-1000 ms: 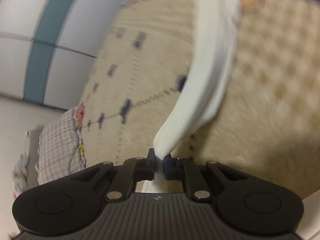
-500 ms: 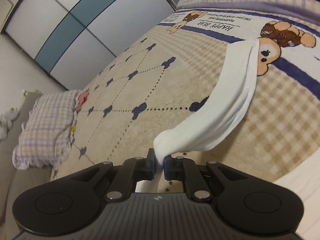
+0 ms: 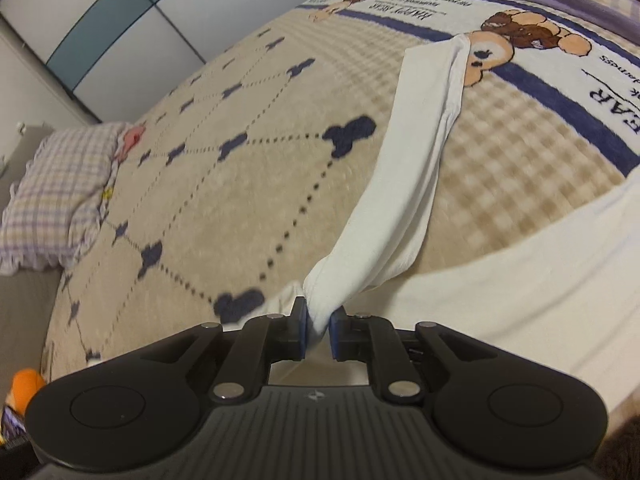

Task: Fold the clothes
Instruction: 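Lower the folded hem and open both grippers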

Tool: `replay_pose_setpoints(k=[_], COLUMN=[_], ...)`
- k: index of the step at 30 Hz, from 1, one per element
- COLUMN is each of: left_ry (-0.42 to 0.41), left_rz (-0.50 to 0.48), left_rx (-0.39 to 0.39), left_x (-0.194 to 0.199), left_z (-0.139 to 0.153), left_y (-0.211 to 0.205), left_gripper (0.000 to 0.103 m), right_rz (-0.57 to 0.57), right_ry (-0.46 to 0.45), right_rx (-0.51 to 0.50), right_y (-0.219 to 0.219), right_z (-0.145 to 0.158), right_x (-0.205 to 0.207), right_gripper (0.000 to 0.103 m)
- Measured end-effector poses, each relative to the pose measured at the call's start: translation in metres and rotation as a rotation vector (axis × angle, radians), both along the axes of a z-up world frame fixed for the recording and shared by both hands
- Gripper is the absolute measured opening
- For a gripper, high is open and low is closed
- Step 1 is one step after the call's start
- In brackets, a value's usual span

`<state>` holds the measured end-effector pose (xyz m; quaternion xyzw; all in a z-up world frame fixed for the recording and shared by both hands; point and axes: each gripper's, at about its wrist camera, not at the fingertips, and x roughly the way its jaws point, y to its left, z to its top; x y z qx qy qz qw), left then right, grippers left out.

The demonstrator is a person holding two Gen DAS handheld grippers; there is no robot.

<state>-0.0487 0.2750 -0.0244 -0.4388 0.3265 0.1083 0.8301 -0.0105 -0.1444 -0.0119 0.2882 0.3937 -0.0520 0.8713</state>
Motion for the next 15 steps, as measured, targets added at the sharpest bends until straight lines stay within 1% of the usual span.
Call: replay_pose_setpoints(k=[2,4,5,7,8,9,11,13,15], left_ry=[0.048,0.109,0.122,0.122,0.107,0.087,0.042,-0.011,-0.051], left_rz=[-0.018,-0.033,-0.038,-0.056,-0.060,-0.063,-0.072,-0.119,-0.200], left_rx=[0.031,0.036,0.033,0.047,0.071,0.102,0.166,0.216,0.241], left_x=[0.002,0.004,0.004,0.004,0.003,0.002,0.001,0.006,0.016], left_z=[-0.002,-0.010,-0.012,-0.009,-0.003,0.003,0.017,0.028,0.034], left_y=[0.000,0.001,0.001,0.002,0.001,0.000,-0.002,-0.005,-0.009], left_gripper=[0.006,0.006,0.008,0.011,0.016,0.020,0.025,0.026,0.026], right_rz=[0.020,0.032,0.035,0.034,0.032,0.030,0.021,0.008,-0.007], right_ry=[0.017,0.043,0.051,0.057,0.052,0.045,0.025,0.004,-0.016], right_rx=[-0.027,-0.052,-0.056,-0.055,-0.062,-0.073,-0.102,-0.117,-0.120], right_y=[0.004,0.006,0.006,0.005,0.004,0.003,0.003,0.000,-0.003], right_z=[-0.003,-0.005,-0.006,-0.006,-0.004,-0.003,0.001,0.004,0.005], right_x=[-0.002,-0.003,-0.003,-0.005,-0.006,-0.007,-0.010,-0.013,-0.016], right_gripper=[0.017,0.017,0.018,0.023,0.025,0.029,0.031,0.031,0.031])
